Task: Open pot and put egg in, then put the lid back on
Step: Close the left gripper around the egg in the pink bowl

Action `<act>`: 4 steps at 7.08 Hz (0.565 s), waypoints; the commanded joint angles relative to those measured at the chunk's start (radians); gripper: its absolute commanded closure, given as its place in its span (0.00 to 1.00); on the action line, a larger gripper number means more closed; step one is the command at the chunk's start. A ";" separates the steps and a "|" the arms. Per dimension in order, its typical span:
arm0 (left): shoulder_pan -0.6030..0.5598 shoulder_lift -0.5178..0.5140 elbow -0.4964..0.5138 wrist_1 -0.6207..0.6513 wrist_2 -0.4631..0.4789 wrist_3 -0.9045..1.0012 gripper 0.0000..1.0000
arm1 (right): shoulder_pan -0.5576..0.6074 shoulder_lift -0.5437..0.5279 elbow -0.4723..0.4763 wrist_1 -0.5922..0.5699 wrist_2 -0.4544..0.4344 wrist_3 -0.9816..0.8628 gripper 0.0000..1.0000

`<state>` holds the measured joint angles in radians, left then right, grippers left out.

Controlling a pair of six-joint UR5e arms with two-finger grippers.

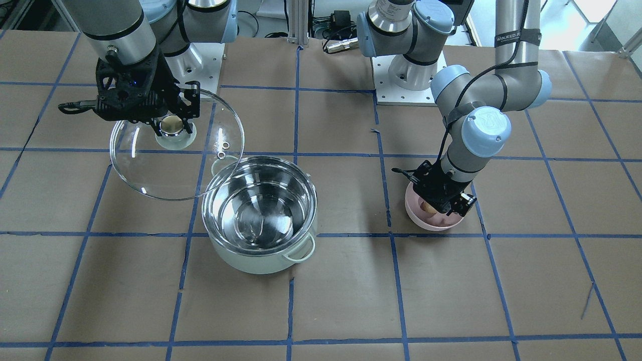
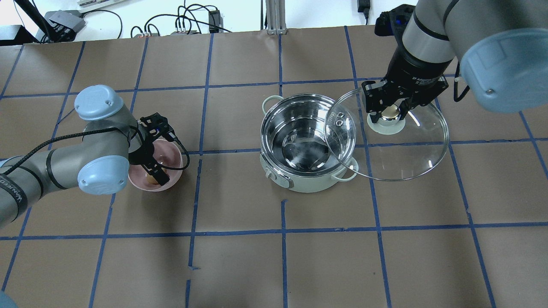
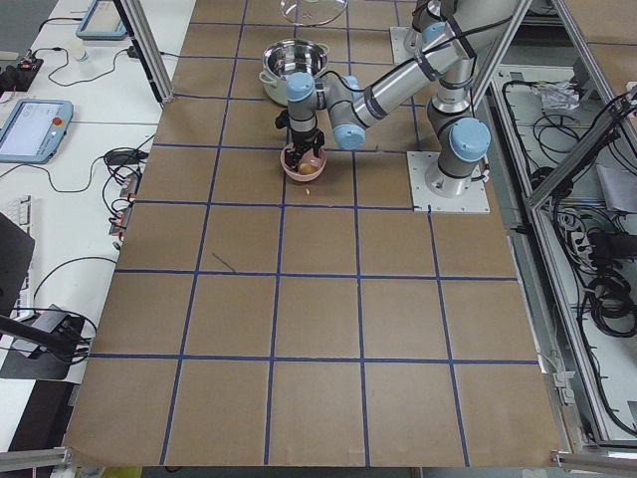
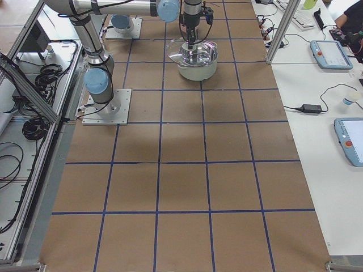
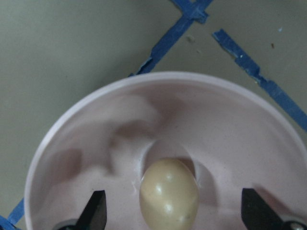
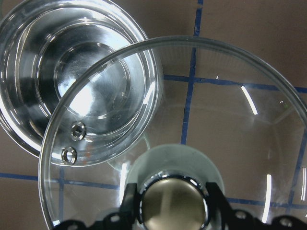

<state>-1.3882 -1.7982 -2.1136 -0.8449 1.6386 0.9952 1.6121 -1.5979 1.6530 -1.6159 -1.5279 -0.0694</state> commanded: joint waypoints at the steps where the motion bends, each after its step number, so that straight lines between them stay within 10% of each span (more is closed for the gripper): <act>1: 0.000 -0.004 0.001 0.001 0.000 -0.006 0.16 | -0.001 0.001 0.002 0.001 0.000 -0.001 0.92; 4: 0.000 -0.024 0.001 0.047 0.000 -0.012 0.39 | 0.002 -0.001 0.002 0.002 0.003 -0.003 0.92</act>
<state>-1.3882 -1.8157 -2.1120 -0.8152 1.6373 0.9881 1.6128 -1.5982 1.6551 -1.6139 -1.5261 -0.0709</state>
